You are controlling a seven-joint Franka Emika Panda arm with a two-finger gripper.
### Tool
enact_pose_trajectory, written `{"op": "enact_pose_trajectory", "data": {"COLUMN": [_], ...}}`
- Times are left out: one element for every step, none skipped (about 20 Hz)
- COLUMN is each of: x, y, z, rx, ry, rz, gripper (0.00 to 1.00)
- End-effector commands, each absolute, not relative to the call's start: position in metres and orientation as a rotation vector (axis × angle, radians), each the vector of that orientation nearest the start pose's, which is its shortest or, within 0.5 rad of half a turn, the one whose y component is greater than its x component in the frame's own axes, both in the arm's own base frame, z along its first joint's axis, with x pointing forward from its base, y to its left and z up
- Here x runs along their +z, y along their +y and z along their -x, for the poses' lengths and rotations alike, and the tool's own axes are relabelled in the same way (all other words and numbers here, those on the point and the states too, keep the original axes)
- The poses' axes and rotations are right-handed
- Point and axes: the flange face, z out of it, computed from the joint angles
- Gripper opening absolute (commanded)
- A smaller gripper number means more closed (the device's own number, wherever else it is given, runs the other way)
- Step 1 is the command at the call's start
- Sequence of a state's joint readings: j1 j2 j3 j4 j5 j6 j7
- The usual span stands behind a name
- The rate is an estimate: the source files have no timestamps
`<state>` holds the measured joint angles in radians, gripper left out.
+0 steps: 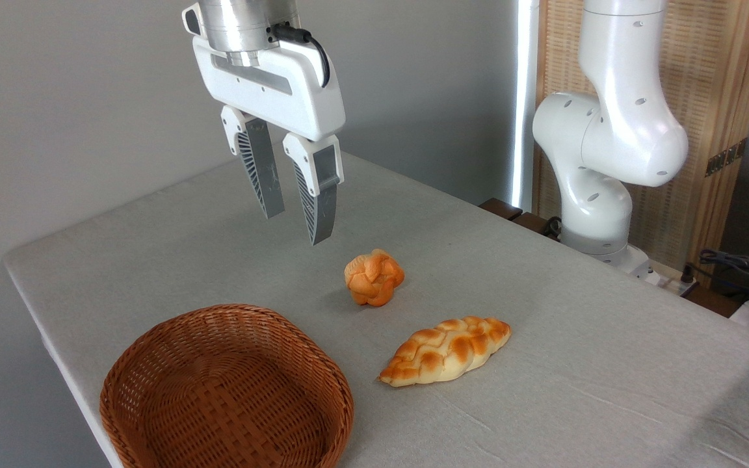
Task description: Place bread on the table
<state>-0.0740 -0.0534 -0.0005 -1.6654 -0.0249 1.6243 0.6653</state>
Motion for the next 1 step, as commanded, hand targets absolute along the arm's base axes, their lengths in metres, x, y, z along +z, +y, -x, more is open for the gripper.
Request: {"op": "enact_pose_trajectory", "data": {"x": [0.617], "y": [-0.0415], "z": [-0.5416], "rx": [-0.034], "ry": [1.158], "rz": [2.961], "gripper": [1.0]}}
